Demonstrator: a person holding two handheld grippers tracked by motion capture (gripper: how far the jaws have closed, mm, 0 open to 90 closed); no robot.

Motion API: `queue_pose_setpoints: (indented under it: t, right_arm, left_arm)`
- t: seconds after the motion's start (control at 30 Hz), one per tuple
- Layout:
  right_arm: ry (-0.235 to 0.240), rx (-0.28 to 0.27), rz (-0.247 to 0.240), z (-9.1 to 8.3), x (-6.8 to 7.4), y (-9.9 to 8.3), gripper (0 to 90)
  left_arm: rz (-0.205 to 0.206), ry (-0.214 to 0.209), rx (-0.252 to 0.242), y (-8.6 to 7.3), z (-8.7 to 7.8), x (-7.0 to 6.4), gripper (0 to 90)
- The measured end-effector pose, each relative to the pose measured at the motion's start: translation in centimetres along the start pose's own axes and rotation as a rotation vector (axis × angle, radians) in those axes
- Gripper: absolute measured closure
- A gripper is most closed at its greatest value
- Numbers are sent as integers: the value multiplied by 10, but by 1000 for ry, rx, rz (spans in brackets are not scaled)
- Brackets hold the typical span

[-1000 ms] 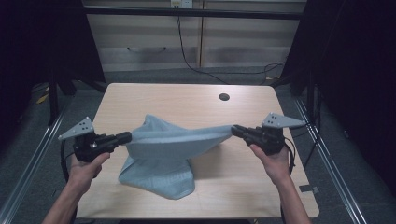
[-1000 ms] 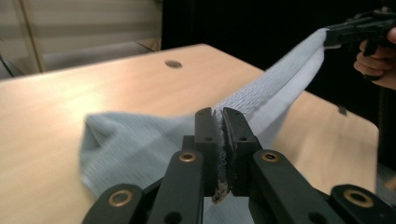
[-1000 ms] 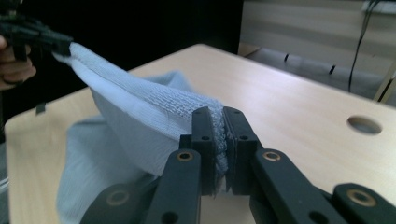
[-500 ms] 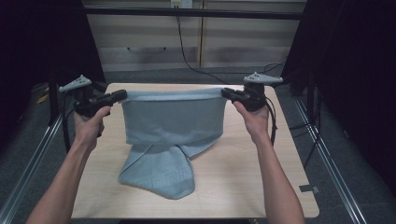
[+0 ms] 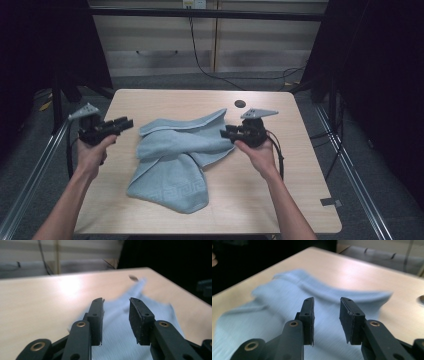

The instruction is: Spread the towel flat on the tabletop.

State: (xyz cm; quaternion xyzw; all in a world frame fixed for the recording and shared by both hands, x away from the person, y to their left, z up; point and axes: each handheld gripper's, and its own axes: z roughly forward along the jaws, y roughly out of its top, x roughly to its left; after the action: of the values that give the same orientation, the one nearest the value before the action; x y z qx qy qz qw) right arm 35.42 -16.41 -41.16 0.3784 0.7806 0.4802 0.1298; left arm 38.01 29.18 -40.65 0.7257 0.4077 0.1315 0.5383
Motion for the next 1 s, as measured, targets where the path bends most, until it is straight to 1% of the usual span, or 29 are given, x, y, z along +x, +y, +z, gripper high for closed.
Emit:
queue_pose_setpoints:
  t: [0.03,0.07,0.1,0.13,0.17,0.23,0.3,0.33,0.37,0.4,0.43,0.47,0.5,0.53,0.57,0.6,0.63,0.7,0.73,0.77,0.8,0.83,0.87,0.93,0.97,1.0]
  right_arm:
    - [0,0,0,0,0,0,651]
    - [12,18,-16,2,6,-7,654]
    - [25,38,-25,5,12,-15,657]
    - [47,66,-36,9,21,-25,666]
    - [47,66,-36,9,21,-25,666]
    - [82,81,-45,12,31,-36,675]
    - [130,83,-31,15,39,-46,675]
    - [145,98,-37,17,44,-51,675]
    - [141,127,-63,23,51,-61,673]
    - [141,127,-63,23,51,-61,673]
    - [149,136,-56,27,52,-65,672]
    - [141,145,-38,36,51,-73,665]
    - [141,145,-38,36,51,-73,665]
    - [144,150,-32,41,51,-77,663]
    - [151,161,-24,46,51,-79,645]
    - [142,169,-29,50,52,-80,627]
    - [140,169,-27,53,52,-81,614]
    - [151,167,-23,60,51,-82,603]
    - [147,167,-23,63,52,-83,602]
    - [142,170,-26,66,52,-83,602]
    - [142,171,-31,68,52,-83,604]
    - [145,171,-31,69,53,-82,616]
    - [139,171,-39,71,54,-82,651]
    - [121,174,-58,74,56,-83,734]
    - [118,180,-51,75,57,-83,787]
    - [127,171,-49,75,57,-83,840]
  left_arm:
    - [2,-22,12,-10,0,-5,641]
    - [10,-40,34,-23,0,-12,640]
    - [12,-57,52,-30,1,-16,637]
    - [28,-76,73,-39,1,-21,636]
    - [27,-85,95,-48,2,-27,636]
    - [46,-134,131,-62,2,-38,627]
    - [62,-177,169,-76,0,-50,612]
    - [79,-203,192,-83,-1,-57,604]
    - [101,-210,216,-91,-1,-64,579]
    - [113,-220,236,-99,0,-70,579]
    - [119,-246,269,-105,3,-75,564]
    - [142,-253,300,-109,6,-81,506]
    - [171,-253,324,-112,8,-85,506]
    - [177,-258,345,-115,12,-87,489]
    - [186,-248,356,-118,16,-88,467]
    - [196,-240,368,-120,18,-89,461]
    - [216,-233,375,-123,20,-88,460]
    - [226,-229,368,-123,20,-89,468]
    - [243,-210,364,-124,20,-89,485]
    - [259,-193,363,-124,19,-89,551]
    - [279,-168,363,-124,19,-91,595]
    - [282,-162,361,-124,19,-91,658]
    - [283,-160,364,-124,18,-90,734]
    - [258,-173,361,-123,17,-87,813]
    - [235,-179,356,-122,17,-84,842]
    - [219,-185,351,-121,16,-82,855]
